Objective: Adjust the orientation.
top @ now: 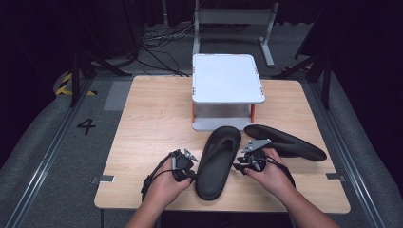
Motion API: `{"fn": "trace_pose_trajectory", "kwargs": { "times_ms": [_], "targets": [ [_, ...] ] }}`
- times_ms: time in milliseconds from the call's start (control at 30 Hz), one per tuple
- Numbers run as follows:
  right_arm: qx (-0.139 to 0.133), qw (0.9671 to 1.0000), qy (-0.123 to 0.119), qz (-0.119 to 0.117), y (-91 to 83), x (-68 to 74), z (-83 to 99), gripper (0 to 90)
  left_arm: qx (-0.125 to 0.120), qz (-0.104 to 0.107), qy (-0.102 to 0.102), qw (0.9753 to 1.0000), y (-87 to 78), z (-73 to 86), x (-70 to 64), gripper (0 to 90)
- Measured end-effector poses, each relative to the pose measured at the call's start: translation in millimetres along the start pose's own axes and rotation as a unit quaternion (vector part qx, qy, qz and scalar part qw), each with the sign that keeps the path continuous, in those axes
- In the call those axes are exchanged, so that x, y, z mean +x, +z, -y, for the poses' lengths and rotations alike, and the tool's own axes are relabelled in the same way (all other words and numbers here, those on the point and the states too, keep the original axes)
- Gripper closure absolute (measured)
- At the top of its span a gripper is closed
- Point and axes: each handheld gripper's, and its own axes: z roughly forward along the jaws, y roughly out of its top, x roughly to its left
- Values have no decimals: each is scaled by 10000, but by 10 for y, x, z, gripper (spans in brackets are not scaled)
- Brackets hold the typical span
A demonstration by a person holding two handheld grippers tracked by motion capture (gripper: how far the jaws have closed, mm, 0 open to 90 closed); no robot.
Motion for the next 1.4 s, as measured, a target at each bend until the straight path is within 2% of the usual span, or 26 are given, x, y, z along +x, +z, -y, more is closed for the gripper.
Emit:
{"fn": "trace_pose_trajectory", "kwargs": {
  "times_ms": [100, 233, 300, 433, 567, 633, 700, 733, 833, 867, 967, 1033, 1233, 1300, 1400],
  "targets": [
    [-83, 10000, -7, -42, 25, 8, -34, 670, 129, 92, -46, 9999, -20, 50, -33, 805],
    [-259, 9993, 42, -269, 105, 26, -106, 669, 306, 57, -40, 9995, -64, 90, -70, 808],
    [-309, 9989, 17, -354, 167, 67, -136, 666, 353, 77, -78, 9993, -83, 104, -80, 808],
    [-341, 9987, -16, -368, 207, 100, -152, 652, 352, 78, -91, 9993, -99, 122, -66, 788],
    [-398, 9983, 31, -429, 194, 89, -139, 609, 185, 143, -169, 9996, -128, 127, -29, 701],
    [-417, 9983, -8, -417, 151, 80, -135, 597, 129, 25, -143, 9998, -175, 122, 5, 625],
    [-527, 9973, 30, -503, 52, 41, -121, 582, 90, -22, -140, 9999, -200, 121, 23, 577],
    [-584, 9971, 46, -495, -2, 18, -113, 581, -44, -118, -177, 9998, -257, 118, 73, 552],
    [-746, 9967, 57, -324, -214, -64, -94, 570, -238, -458, -157, 9985, -338, 113, 169, 465],
    [-746, 9967, 57, -324, -214, -64, -94, 570, -238, -458, -157, 9985, -338, 113, 169, 441],
    [-919, 9955, -14, -234, -472, -182, -71, 553, -362, -696, -160, 9968, -409, 112, 252, 410],
    [-1039, 9942, -63, -253, -619, -258, -38, 553, -484, -702, -148, 9962, -444, 103, 304, 390],
    [-1260, 9918, 200, 115, -1022, -478, 101, 549, -673, -866, -225, 9937, -505, 90, 430, 374],
    [-1275, 9912, 291, 225, -1144, -551, 142, 501, -700, -924, -196, 9931, -511, 95, 465, 363],
    [-1258, 9909, 301, 378, -1262, -651, 209, 458, -760, -959, -236, 9922, -512, 118, 513, 340]
  ]
}}
